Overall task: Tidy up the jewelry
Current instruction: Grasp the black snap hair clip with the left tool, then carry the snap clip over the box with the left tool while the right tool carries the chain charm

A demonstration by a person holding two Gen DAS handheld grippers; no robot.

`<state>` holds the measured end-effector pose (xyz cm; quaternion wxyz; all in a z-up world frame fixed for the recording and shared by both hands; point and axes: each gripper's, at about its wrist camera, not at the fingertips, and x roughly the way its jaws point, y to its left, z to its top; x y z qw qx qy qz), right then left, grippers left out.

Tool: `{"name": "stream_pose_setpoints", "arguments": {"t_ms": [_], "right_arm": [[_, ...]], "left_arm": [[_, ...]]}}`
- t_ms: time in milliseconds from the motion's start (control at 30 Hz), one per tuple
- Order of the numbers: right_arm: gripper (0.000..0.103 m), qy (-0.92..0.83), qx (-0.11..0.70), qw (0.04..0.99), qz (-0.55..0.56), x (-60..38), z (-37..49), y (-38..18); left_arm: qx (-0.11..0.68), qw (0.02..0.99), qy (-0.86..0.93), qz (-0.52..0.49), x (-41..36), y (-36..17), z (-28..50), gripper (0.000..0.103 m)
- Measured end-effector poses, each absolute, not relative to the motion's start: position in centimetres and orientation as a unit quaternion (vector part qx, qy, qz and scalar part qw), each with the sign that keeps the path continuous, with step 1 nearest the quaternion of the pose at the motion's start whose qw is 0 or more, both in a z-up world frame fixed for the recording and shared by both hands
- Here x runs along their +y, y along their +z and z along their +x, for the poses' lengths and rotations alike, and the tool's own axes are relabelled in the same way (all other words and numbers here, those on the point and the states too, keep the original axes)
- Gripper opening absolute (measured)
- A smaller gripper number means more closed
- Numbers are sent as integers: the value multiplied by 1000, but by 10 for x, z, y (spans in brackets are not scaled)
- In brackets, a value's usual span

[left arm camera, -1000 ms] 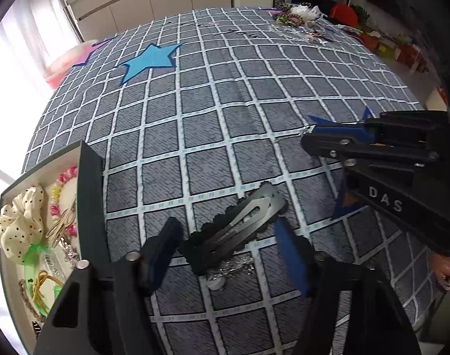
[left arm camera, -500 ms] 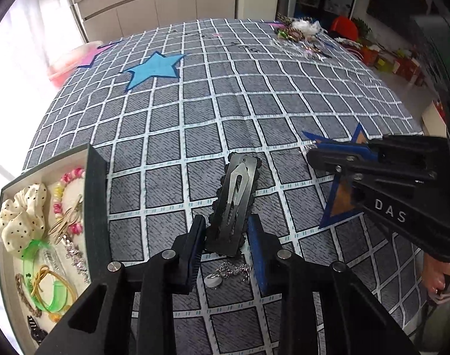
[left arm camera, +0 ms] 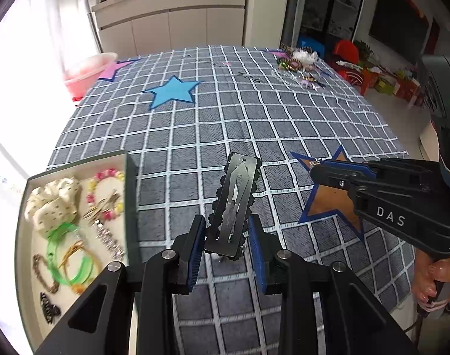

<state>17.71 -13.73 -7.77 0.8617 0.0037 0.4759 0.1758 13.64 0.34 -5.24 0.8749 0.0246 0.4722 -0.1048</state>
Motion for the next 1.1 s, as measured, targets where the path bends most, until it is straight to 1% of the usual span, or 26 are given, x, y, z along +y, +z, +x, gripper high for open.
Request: {"name": "stream_pose_setpoints", "arguments": {"t_ms": [333, 633, 1100], "right_arm": [[13, 201, 459, 865, 10, -115, 144, -50], [13, 230, 448, 864, 3, -80, 117, -30], [13, 286, 438, 852, -34, 2, 85, -16]], "left_arm": [[457, 885, -89, 12, 32, -34, 102, 37], [443, 894, -67, -8, 77, -26, 69, 38], [438, 898, -16, -36, 159, -37, 23, 38]]}}
